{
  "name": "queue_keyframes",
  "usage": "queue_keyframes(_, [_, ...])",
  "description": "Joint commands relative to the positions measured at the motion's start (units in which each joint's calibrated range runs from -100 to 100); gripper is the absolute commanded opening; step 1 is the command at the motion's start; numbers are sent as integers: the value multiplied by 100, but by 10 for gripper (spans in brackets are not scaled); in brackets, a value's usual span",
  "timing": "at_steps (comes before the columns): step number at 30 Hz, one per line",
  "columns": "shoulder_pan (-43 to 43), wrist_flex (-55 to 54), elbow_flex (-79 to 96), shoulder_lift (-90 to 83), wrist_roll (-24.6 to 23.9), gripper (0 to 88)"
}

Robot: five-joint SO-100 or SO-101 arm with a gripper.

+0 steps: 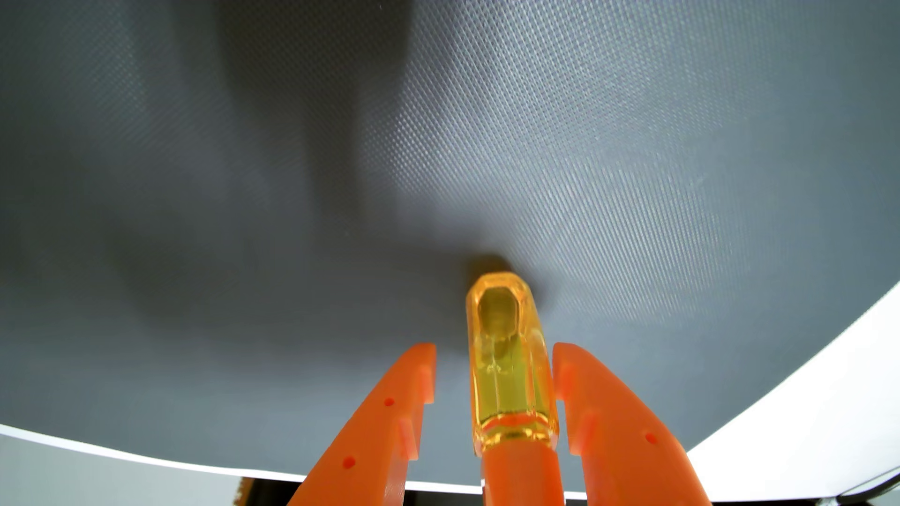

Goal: Grab the eyedrops

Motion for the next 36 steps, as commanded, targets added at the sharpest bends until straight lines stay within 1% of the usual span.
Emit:
queue_keyframes(1, [-76, -24, -386, 47, -31, 139])
queue_keyframes(10, [-34, 236, -1070, 539, -31, 138])
queue_keyframes(15, [41, 314, -1133, 633, -31, 135])
queue_keyframes(19, [49, 305, -1133, 633, -36, 53])
queue_keyframes(22, [57, 288, -1133, 667, -88, 21])
queue_keyframes(27, [74, 305, -1124, 667, -99, 7])
queue_keyframes(36, [82, 305, -1124, 607, -99, 7])
